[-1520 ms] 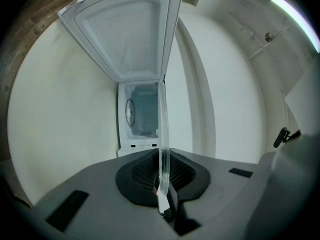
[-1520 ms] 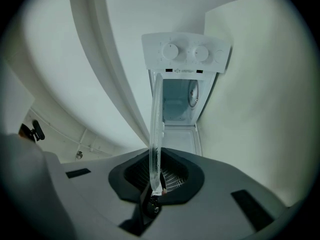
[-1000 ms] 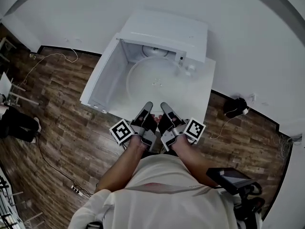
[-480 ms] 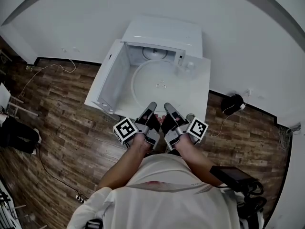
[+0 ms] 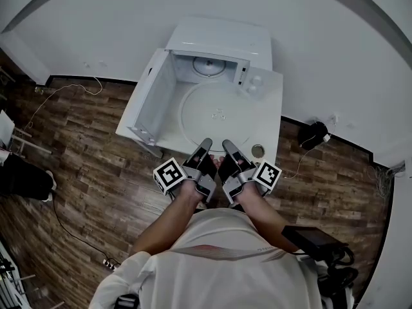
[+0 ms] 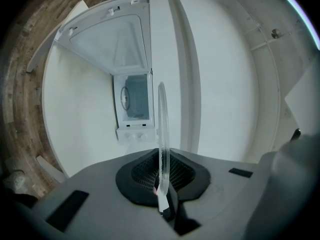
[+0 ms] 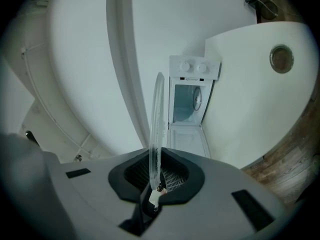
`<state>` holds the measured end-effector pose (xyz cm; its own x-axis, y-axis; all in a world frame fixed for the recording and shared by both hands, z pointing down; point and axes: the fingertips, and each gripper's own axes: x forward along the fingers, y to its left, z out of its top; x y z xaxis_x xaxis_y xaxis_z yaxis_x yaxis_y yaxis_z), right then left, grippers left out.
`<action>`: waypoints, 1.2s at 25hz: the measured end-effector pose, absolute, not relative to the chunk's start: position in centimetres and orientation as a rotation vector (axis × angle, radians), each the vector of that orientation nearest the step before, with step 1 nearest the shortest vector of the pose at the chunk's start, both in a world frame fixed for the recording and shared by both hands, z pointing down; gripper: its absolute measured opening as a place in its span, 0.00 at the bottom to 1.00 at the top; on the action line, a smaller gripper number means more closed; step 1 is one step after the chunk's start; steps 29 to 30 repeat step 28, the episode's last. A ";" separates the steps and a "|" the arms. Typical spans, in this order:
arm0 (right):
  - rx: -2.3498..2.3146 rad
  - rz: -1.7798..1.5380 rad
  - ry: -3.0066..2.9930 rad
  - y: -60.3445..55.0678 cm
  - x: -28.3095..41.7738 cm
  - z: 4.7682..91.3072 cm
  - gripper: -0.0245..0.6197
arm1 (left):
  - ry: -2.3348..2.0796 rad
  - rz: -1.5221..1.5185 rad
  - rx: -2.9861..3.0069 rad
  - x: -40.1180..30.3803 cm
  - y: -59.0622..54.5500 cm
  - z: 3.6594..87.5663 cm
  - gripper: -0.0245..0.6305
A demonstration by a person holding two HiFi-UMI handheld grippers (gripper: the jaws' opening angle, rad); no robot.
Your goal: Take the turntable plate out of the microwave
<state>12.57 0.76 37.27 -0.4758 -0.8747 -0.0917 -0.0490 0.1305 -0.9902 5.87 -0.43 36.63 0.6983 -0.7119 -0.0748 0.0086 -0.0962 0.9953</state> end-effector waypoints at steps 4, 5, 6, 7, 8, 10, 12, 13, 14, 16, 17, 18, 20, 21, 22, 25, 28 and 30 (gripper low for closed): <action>-0.880 -1.443 1.689 1.2 13.8 37.2 0.08 | -0.613 -0.679 1.566 7.1 0.2 36.4 0.09; -0.874 -1.445 1.695 1.5 14.1 37.2 0.08 | -0.615 -0.687 1.565 7.5 0.5 36.3 0.09; -0.867 -1.447 1.702 1.6 14.4 37.1 0.08 | -0.620 -0.695 1.566 7.8 0.8 36.2 0.09; -0.859 -1.450 1.708 1.8 14.7 37.0 0.08 | -0.626 -0.701 1.569 8.0 0.9 36.1 0.09; -0.852 -1.452 1.712 1.9 15.0 36.9 0.08 | -0.633 -0.705 1.572 8.3 1.0 36.0 0.09; -0.836 -1.459 1.716 2.1 15.2 36.7 0.08 | -0.646 -0.710 1.575 8.5 1.3 35.9 0.09; -0.826 -1.465 1.722 2.2 15.1 36.6 0.08 | -0.657 -0.715 1.573 8.4 1.5 35.9 0.09; -0.823 -1.467 1.726 2.2 15.0 36.6 0.08 | -0.663 -0.718 1.571 8.3 1.5 35.9 0.09; -0.820 -1.470 1.728 2.2 14.9 36.7 0.08 | -0.667 -0.720 1.568 8.2 1.5 36.0 0.09; -0.819 -1.477 1.728 2.2 14.9 36.8 0.08 | -0.665 -0.725 1.567 8.2 1.6 36.0 0.09; -0.819 -1.477 1.729 2.2 14.9 36.9 0.08 | -0.663 -0.727 1.569 8.3 1.6 36.0 0.09; -0.819 -1.477 1.730 2.2 15.0 36.9 0.08 | -0.663 -0.727 1.571 8.3 1.6 35.9 0.09; -0.818 -1.478 1.729 2.2 15.1 36.8 0.08 | -0.665 -0.726 1.573 8.4 1.6 35.8 0.09; -0.818 -1.480 1.727 2.3 15.1 36.8 0.08 | -0.665 -0.727 1.572 8.5 1.7 35.8 0.09; -0.817 -1.482 1.725 2.3 15.2 36.8 0.08 | -0.665 -0.726 1.572 8.6 1.7 35.8 0.09; -0.815 -1.480 1.729 2.4 15.3 36.7 0.08 | -0.666 -0.724 1.573 8.6 1.8 35.7 0.09; -0.809 -1.474 1.734 2.4 15.2 36.3 0.08 | -0.665 -0.725 1.581 8.5 1.9 35.3 0.09; -0.809 -1.474 1.734 2.4 15.2 36.3 0.08 | -0.665 -0.725 1.581 8.5 1.9 35.3 0.09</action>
